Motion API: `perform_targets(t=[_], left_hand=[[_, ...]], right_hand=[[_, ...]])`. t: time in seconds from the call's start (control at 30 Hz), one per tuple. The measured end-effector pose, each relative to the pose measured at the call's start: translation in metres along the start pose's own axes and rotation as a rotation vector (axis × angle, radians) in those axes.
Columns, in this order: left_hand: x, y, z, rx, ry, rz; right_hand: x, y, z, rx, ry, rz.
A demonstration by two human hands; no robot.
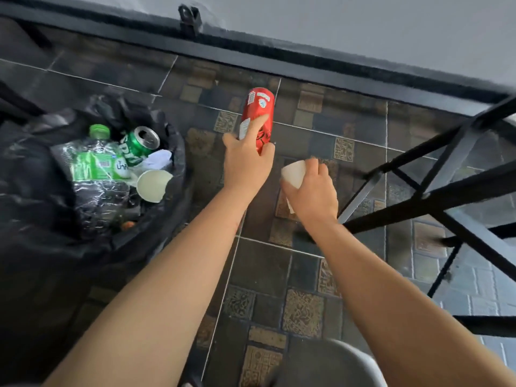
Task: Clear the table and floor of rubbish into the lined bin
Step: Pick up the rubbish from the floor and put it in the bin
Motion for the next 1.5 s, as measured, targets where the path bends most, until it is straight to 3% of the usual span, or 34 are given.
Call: perform_targets(t=[0.23,0.43,0.57,0.73,0.8,0.87,0.97,1.13,1.3,1.5], left_hand=[[-0.130,-0.012,-0.023,0.162,-0.369,-0.012],[-0.222,0.074,-0.036,-0.149,-0.599,0.127],[-0.248,0.129,-0.048,-0.335,-0.584,0.330],[-0.252,0.165,-0.054,-0.363,-0.449,0.503],[-0.257,0.168,-0.060,-0.334,-0.513,0.599],[-0.270,0.171,-0.065,-0.318,-0.630,0.605],[-0.291,0.182,-0.063,-0.344,-0.728,0.471],[-0.300,0.238,-0.042,-0.615,-0.543,-0.016],[-0.291,0.251,-0.028,-0.478,-0.444,-0.420],[-0.280,0.247,-0.033,-0.536,-0.469,-0.631]], right_hand=[[-0.049,0.108,0.042,-0.042,-0.213,0.363],[-0.044,0.239,0.048,-0.251,-0.192,0.577],[0.001,0.298,0.039,-0.355,0.016,0.486],[0.060,0.311,0.019,-0.427,0.307,0.306],[0.060,0.310,0.016,-0.489,0.271,0.274],[0.050,0.308,0.022,-0.567,0.131,0.164],[0.043,0.290,0.035,-0.548,0.047,0.022],[0.068,0.250,0.042,-0.406,0.335,0.040],[0.080,0.242,0.041,-0.313,0.309,0.336],[0.073,0.230,0.035,-0.079,0.238,0.524]])
Point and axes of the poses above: each hand's wrist, its own z-axis towards the middle knuckle, its own x-axis out of the palm, y = z × x, the point moved 7 cm from there along z, towards the middle knuckle, and after that the axes turned 14 degrees about -x, right-handed, at the moved point
